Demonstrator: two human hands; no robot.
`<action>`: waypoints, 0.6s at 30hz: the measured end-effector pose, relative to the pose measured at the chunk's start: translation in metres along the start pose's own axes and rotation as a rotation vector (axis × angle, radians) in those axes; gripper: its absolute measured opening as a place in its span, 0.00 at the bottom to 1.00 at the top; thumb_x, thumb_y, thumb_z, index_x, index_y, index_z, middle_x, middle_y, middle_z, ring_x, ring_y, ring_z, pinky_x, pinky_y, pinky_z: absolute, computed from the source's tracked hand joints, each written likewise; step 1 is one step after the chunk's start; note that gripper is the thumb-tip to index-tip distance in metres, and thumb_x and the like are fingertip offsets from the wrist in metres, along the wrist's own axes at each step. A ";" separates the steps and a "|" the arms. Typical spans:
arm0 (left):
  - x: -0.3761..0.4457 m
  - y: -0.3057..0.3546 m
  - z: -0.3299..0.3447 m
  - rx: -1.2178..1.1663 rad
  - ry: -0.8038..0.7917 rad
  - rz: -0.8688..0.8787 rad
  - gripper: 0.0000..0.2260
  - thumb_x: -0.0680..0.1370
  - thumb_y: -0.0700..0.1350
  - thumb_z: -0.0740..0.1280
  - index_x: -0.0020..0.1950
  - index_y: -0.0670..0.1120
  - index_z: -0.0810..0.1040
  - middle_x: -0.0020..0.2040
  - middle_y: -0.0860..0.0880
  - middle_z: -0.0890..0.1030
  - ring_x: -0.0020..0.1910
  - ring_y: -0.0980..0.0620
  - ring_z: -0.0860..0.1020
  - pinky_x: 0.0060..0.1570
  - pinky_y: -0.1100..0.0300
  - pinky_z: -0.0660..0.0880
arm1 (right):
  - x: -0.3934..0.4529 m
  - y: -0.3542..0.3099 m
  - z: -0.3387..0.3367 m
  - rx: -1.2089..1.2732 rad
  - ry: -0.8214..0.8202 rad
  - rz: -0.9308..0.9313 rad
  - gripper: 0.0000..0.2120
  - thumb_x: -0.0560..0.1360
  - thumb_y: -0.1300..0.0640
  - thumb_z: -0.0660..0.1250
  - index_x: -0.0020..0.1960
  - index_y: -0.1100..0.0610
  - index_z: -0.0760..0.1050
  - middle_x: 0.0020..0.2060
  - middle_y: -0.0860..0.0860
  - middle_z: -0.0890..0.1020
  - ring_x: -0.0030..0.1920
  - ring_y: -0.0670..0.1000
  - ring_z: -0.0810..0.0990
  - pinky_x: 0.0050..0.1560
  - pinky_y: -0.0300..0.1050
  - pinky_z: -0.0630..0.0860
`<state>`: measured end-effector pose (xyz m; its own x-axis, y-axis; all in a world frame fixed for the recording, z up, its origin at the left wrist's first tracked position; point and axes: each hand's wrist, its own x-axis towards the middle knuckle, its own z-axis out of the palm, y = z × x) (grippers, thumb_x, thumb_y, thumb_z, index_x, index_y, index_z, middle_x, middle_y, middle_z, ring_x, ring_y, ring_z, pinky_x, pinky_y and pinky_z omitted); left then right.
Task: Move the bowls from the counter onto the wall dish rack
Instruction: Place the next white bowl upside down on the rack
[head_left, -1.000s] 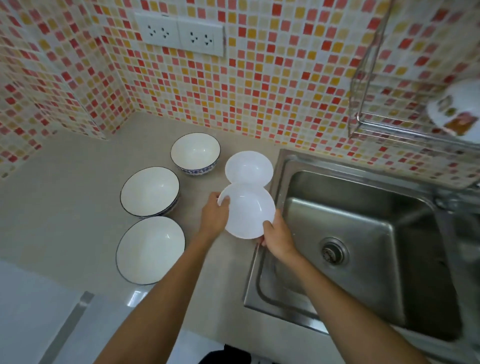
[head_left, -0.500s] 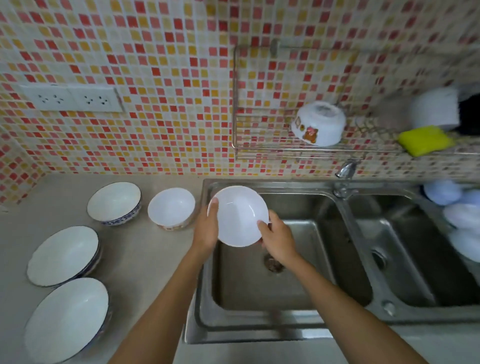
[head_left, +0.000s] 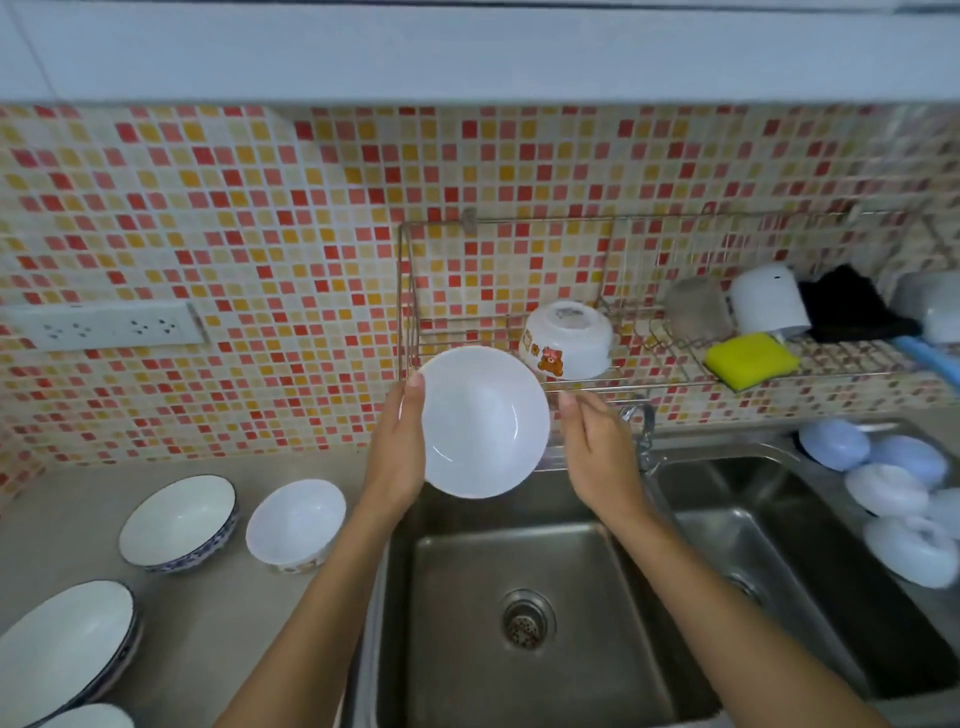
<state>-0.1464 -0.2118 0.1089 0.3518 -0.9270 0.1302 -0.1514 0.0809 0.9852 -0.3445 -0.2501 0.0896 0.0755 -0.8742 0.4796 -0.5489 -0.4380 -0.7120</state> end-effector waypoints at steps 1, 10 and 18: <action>0.004 0.011 0.002 -0.021 0.019 0.024 0.21 0.78 0.65 0.51 0.68 0.61 0.66 0.62 0.55 0.74 0.58 0.51 0.76 0.50 0.56 0.77 | 0.010 0.002 -0.004 -0.079 0.040 -0.029 0.24 0.83 0.47 0.50 0.62 0.59 0.79 0.60 0.54 0.81 0.62 0.52 0.77 0.65 0.43 0.71; 0.048 0.063 0.018 0.172 0.053 0.240 0.22 0.80 0.61 0.48 0.70 0.52 0.61 0.62 0.53 0.68 0.57 0.53 0.72 0.40 0.68 0.71 | 0.049 0.062 -0.005 -0.592 -0.063 -0.108 0.24 0.84 0.51 0.48 0.73 0.63 0.66 0.73 0.57 0.68 0.75 0.54 0.63 0.76 0.48 0.46; 0.080 0.044 0.039 0.631 0.041 0.454 0.27 0.77 0.62 0.61 0.73 0.56 0.57 0.72 0.48 0.62 0.69 0.48 0.64 0.64 0.53 0.68 | 0.046 0.071 0.006 -0.565 0.048 -0.161 0.25 0.83 0.50 0.46 0.72 0.63 0.68 0.71 0.57 0.71 0.74 0.55 0.66 0.76 0.56 0.55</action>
<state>-0.1614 -0.2964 0.1581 0.1615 -0.8376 0.5218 -0.7819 0.2141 0.5855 -0.3754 -0.3222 0.0579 0.1641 -0.7896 0.5913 -0.8933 -0.3732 -0.2505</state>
